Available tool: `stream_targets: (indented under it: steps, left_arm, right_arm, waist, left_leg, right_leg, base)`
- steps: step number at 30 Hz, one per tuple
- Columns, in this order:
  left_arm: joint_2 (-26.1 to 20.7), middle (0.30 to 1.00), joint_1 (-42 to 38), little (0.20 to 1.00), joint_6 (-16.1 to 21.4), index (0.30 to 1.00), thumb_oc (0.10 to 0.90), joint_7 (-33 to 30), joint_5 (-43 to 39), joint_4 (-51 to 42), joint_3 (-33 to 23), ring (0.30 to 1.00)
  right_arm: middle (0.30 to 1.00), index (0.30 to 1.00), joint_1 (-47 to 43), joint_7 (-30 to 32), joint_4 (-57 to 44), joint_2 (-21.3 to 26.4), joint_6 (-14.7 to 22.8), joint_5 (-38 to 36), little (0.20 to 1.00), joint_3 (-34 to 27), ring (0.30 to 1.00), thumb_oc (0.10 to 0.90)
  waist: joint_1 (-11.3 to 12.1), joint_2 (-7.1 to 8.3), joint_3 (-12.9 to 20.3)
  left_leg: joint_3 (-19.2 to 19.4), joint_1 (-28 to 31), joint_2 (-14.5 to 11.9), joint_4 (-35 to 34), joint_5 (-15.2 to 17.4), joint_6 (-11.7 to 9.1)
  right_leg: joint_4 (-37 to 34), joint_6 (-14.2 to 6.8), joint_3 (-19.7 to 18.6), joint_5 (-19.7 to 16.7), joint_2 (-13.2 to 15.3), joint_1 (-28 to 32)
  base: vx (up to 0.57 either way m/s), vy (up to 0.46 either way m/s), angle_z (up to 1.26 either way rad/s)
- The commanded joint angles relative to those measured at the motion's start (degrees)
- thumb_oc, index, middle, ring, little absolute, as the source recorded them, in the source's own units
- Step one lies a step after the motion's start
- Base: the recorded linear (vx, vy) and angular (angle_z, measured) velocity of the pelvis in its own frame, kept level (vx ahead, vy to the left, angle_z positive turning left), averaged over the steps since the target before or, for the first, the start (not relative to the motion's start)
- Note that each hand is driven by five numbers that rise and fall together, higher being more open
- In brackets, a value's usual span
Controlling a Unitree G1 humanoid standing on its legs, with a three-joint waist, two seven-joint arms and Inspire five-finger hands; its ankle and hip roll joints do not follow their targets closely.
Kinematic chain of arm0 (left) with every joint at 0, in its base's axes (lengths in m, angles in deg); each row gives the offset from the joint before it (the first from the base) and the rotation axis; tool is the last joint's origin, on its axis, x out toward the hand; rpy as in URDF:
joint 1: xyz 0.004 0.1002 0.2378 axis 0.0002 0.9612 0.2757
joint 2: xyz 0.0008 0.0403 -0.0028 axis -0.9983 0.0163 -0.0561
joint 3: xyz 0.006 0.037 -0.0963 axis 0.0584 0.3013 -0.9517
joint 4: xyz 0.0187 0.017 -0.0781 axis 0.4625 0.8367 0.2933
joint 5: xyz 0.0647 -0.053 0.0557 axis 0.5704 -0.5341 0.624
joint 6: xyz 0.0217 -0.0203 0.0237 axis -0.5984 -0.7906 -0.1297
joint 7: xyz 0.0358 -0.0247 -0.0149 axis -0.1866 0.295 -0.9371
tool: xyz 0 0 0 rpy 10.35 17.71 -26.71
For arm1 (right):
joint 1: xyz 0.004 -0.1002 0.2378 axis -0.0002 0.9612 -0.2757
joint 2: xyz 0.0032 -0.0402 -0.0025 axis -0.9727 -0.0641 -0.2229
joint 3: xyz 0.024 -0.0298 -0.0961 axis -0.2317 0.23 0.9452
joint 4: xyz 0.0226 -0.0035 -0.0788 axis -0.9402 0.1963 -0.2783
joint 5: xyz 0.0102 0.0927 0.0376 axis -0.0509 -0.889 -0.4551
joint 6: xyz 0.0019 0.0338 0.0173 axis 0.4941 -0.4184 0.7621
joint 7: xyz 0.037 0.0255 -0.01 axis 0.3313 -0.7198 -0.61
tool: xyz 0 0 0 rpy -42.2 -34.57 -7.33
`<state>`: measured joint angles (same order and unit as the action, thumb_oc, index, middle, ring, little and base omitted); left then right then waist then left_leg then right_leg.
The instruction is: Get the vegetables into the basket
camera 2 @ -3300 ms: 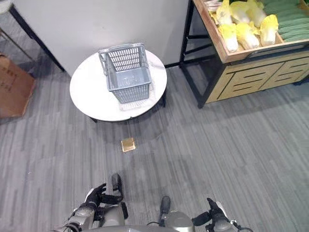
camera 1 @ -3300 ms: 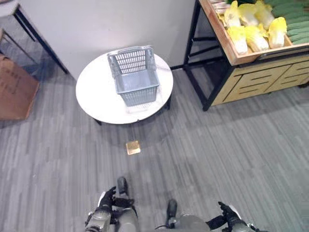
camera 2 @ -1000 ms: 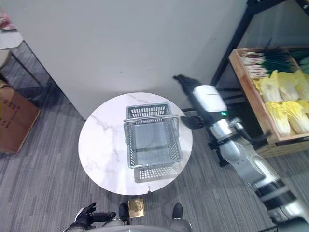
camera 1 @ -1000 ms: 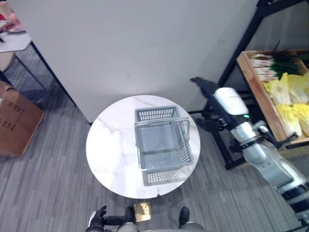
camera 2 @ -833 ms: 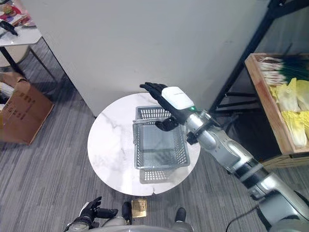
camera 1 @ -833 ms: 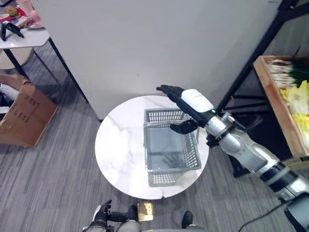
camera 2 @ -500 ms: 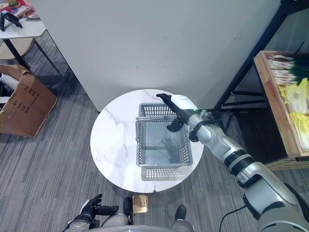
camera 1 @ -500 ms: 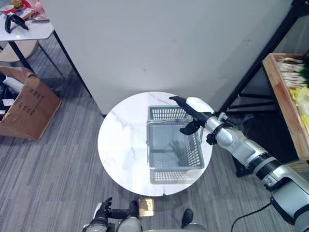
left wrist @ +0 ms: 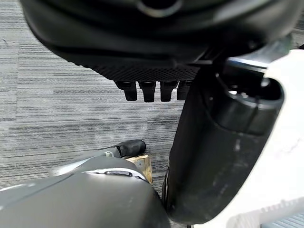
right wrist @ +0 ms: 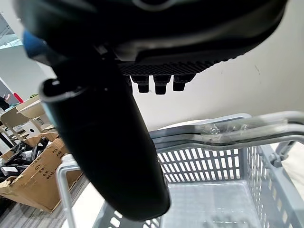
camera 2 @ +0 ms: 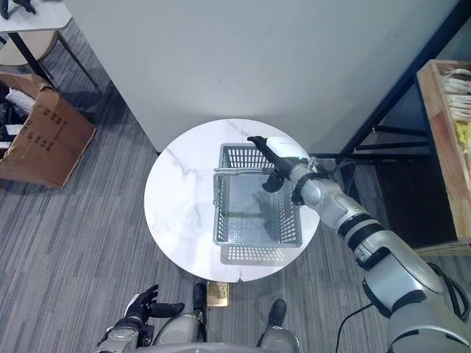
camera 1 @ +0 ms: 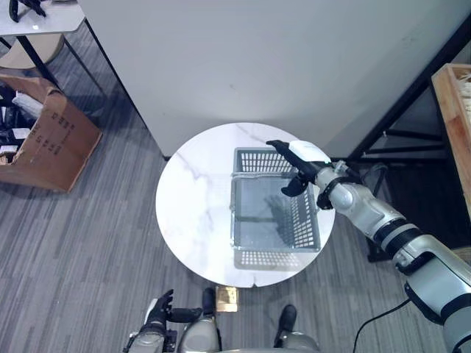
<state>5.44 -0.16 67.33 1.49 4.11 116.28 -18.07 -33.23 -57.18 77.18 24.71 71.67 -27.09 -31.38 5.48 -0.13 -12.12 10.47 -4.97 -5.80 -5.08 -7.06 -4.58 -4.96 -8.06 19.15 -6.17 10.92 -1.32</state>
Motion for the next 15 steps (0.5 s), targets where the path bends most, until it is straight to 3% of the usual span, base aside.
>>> stream_targets:
  steps: [1, 4, 5, 6, 7, 8, 15]
  left_arm:
    - [-4.0, 1.000, 3.2, 1.000, -1.1, 1.000, 0.900, -1.4, -0.5, 4.9, 5.0, 1.000]
    - [-4.0, 1.000, 3.0, 1.000, -1.0, 1.000, 0.900, -1.5, -1.2, 4.5, 5.7, 1.000]
    - [-4.0, 1.000, 3.0, 1.000, -1.0, 1.000, 0.900, -1.5, -1.2, 4.5, 5.7, 1.000]
    - [-4.0, 1.000, 2.9, 1.000, -0.9, 1.000, 0.900, -1.5, -1.4, 4.3, 6.0, 1.000]
    - [-4.0, 1.000, 2.9, 1.000, -0.9, 1.000, 0.900, -1.5, -1.4, 4.3, 6.0, 1.000]
    - [-4.0, 1.000, 3.0, 1.000, -0.8, 1.000, 0.900, -1.5, -1.4, 4.2, 6.1, 1.000]
    - [-3.8, 1.000, 3.0, 1.000, -0.8, 1.000, 0.900, -1.4, -1.5, 3.7, 6.5, 1.000]
  right_arm:
    - [1.000, 1.000, -11.2, 4.5, 2.5, -1.9, 1.6, 0.5, 1.000, 0.9, 1.000, 0.900]
    - [1.000, 1.000, -11.8, 4.7, 6.7, -2.4, 0.9, 1.1, 1.000, 1.6, 1.000, 0.900]
    - [0.838, 0.838, -11.8, 4.7, 6.7, -2.4, 0.9, 1.1, 0.838, 1.6, 0.838, 0.784]
    - [0.575, 0.575, -12.1, 4.9, 8.9, -2.5, 0.7, 2.5, 0.575, 2.3, 0.575, 0.596]
    - [0.382, 0.382, -12.2, 4.9, 9.0, -2.5, 0.7, 2.5, 0.382, 2.3, 0.382, 0.459]
    - [0.300, 0.300, -12.4, 5.0, 9.6, -2.5, 0.7, 2.8, 0.300, 2.5, 0.300, 0.400]
    - [0.300, 0.300, -11.0, 5.0, 10.4, -2.7, 0.5, 3.5, 0.300, 2.4, 0.300, 0.400]
  waist:
    - [1.9, 2.60, 0.3]
    - [2.2, 2.28, -0.1]
    - [2.2, 2.28, -0.1]
    - [2.4, 2.07, -0.3]
    - [2.3, 2.07, -0.3]
    - [2.4, 1.97, -0.3]
    - [2.1, 1.60, -0.4]
  left_leg:
    - [-1.5, -0.2, -4.8, 0.1, -0.2, -4.8]
    - [-1.8, -1.0, -4.7, 0.1, -0.4, -4.8]
    - [-1.8, -1.0, -4.7, 0.1, -0.4, -4.8]
    - [-2.0, -1.4, -4.7, 0.1, -0.5, -4.8]
    - [-2.0, -1.4, -4.7, 0.1, -0.5, -4.8]
    - [-2.0, -1.5, -4.6, 0.1, -0.5, -4.8]
    - [-1.9, -1.3, -4.4, 0.1, -0.3, -4.6]
  right_leg:
    - [0.0, -5.7, -2.2, -4.0, 5.9, -1.0]
    - [0.0, -5.6, -2.1, -4.1, 5.9, -1.6]
    - [0.0, -5.6, -2.1, -4.1, 5.9, -1.6]
    - [0.0, -5.6, -2.1, -4.1, 6.0, -2.0]
    - [0.0, -5.6, -2.1, -4.1, 6.0, -2.0]
    - [0.0, -5.6, -2.1, -4.1, 6.0, -2.1]
    - [0.0, -5.6, -2.5, -4.0, 6.2, -2.2]
  base:
    - [0.00, 0.001, 0.06]
    - [0.00, 0.008, 0.03]
    - [0.00, 0.000, 0.00]
    - [0.00, 0.000, 0.00]
    - [0.00, 0.000, 0.00]
    - [0.00, 0.000, 0.00]
    - [0.00, 0.000, 0.00]
